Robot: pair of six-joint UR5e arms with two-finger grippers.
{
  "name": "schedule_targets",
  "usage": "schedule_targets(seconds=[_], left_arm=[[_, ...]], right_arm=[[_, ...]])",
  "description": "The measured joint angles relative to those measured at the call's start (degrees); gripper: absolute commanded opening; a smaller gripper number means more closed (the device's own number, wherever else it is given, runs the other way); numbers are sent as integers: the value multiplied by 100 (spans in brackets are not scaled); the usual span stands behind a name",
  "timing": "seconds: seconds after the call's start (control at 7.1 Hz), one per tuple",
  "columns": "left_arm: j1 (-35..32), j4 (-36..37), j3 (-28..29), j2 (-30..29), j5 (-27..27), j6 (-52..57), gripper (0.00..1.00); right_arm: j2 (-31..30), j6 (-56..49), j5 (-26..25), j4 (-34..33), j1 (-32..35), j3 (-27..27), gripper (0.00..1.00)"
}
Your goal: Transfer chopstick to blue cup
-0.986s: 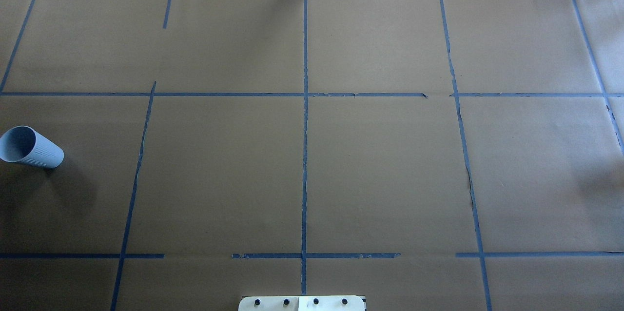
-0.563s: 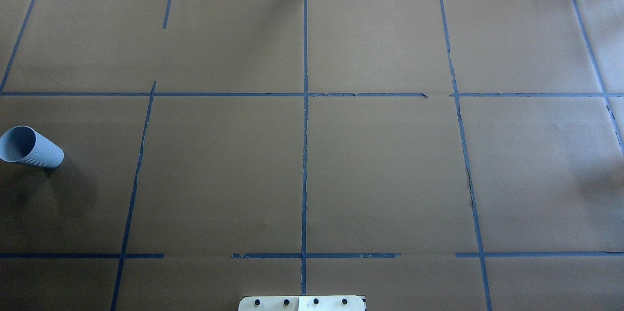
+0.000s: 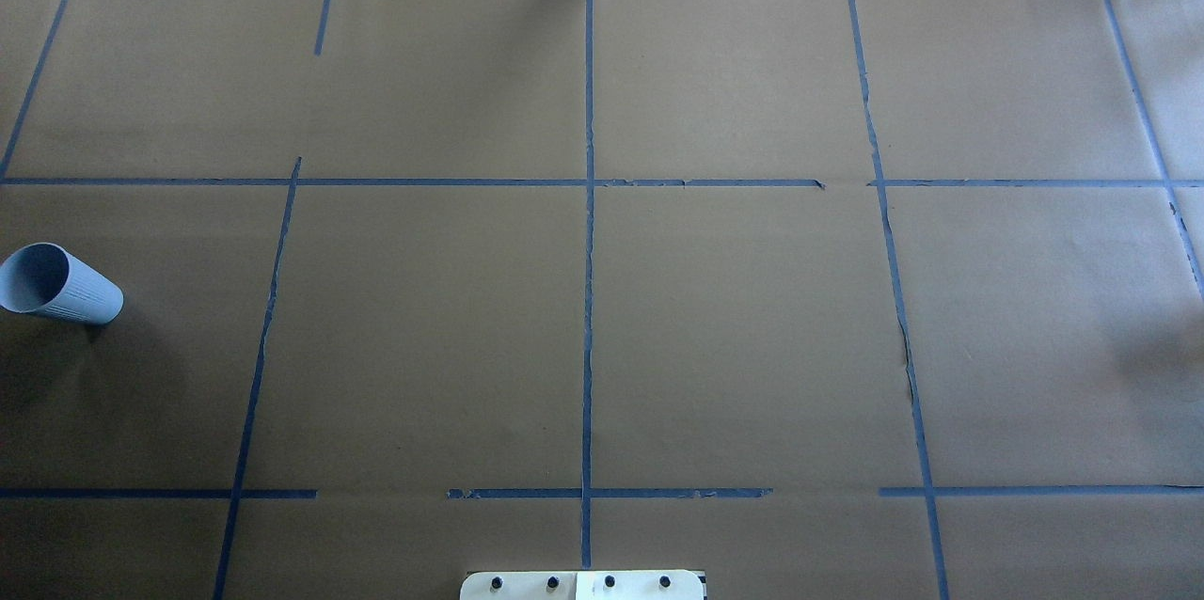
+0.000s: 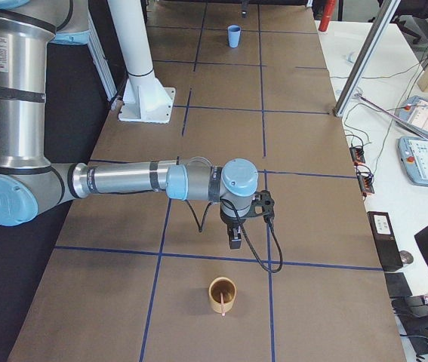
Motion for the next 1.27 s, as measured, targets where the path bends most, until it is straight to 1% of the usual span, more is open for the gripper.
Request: schedule_targets(seconds=[0.14, 0.28, 0.42, 0.56, 0.99, 1.13, 1.27], left_arm=[[294, -462, 8, 158, -3, -457, 100], [442, -730, 19, 249, -2, -711, 99], [518, -840, 32, 301, 6, -809, 98], [574, -883, 43, 350, 16, -841, 89], [703, -896, 53, 417, 28, -862, 17], [726, -887, 56, 420, 24, -868, 7], [737, -883, 57, 422, 11, -870, 0]], right_arm=[[-1, 0, -4, 0, 0, -8, 100], [-2, -3, -5, 0, 0, -17, 100], [-3, -3, -6, 0, 0, -28, 100], [-3, -1, -4, 0, 0, -32, 100], [-3, -5, -1, 6, 0, -23, 100], [-3, -5, 1, 6, 0, -16, 100], [-3, -5, 2, 5, 0, -13, 100]])
